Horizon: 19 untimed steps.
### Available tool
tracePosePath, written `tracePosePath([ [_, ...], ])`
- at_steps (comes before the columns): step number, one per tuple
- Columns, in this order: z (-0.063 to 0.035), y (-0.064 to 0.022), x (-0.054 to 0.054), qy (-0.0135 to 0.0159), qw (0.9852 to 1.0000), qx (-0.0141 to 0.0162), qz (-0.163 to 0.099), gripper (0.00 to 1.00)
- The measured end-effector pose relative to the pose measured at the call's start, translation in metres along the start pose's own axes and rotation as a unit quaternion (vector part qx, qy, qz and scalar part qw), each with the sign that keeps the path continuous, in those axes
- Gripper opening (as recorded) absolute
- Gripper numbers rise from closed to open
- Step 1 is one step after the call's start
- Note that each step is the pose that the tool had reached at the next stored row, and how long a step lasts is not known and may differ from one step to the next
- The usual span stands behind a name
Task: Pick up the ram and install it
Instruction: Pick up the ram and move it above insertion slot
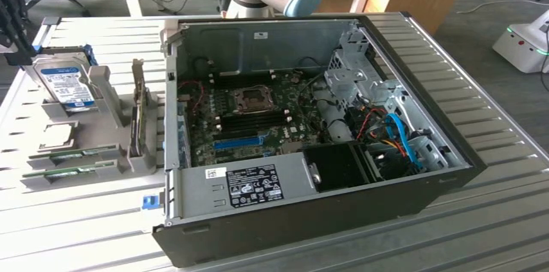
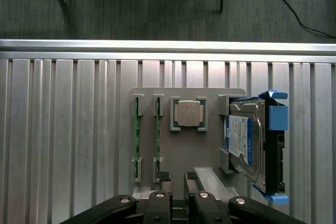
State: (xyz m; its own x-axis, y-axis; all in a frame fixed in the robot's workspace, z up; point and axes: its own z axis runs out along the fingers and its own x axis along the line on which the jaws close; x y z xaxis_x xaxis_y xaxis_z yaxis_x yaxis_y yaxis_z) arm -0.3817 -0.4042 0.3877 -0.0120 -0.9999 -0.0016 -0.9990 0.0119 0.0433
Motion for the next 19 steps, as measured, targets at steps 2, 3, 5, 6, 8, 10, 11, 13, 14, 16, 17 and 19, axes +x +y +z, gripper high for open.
tracePosePath([
  [2,0.0,0.0,0.0,0.0,1.0,0.0,0.0,0.24],
  [3,0.0,0.0,0.0,0.0,1.0,0.0,0.0,0.24],
  [5,0.0,0.0,0.0,0.0,1.0,0.0,0.0,0.25],
  [6,0.0,0.0,0.0,0.0,1.0,0.0,0.0,0.25],
  [8,0.0,0.0,0.0,0.0,1.0,0.0,0.0,0.31],
  [10,0.0,0.0,0.0,0.0,1.0,0.0,0.0,0.31],
  [11,0.0002,0.0,0.0,0.0,1.0,0.0,0.0,0.31],
  [13,0.0021,0.0,0.0,-0.0001,1.0,0.0001,0.0,0.31],
  [14,0.0033,-0.0001,0.0,-0.0001,1.0,0.0,0.0,0.31],
  [16,0.0063,-0.0003,0.0,-0.0001,1.0,0.0,0.0,0.31],
  [17,0.0078,-0.0003,0.0,0.0,1.0,0.0,0.0,0.31],
  [19,0.0113,-0.0005,0.0,-0.0001,1.0,0.0,0.0,0.31],
])
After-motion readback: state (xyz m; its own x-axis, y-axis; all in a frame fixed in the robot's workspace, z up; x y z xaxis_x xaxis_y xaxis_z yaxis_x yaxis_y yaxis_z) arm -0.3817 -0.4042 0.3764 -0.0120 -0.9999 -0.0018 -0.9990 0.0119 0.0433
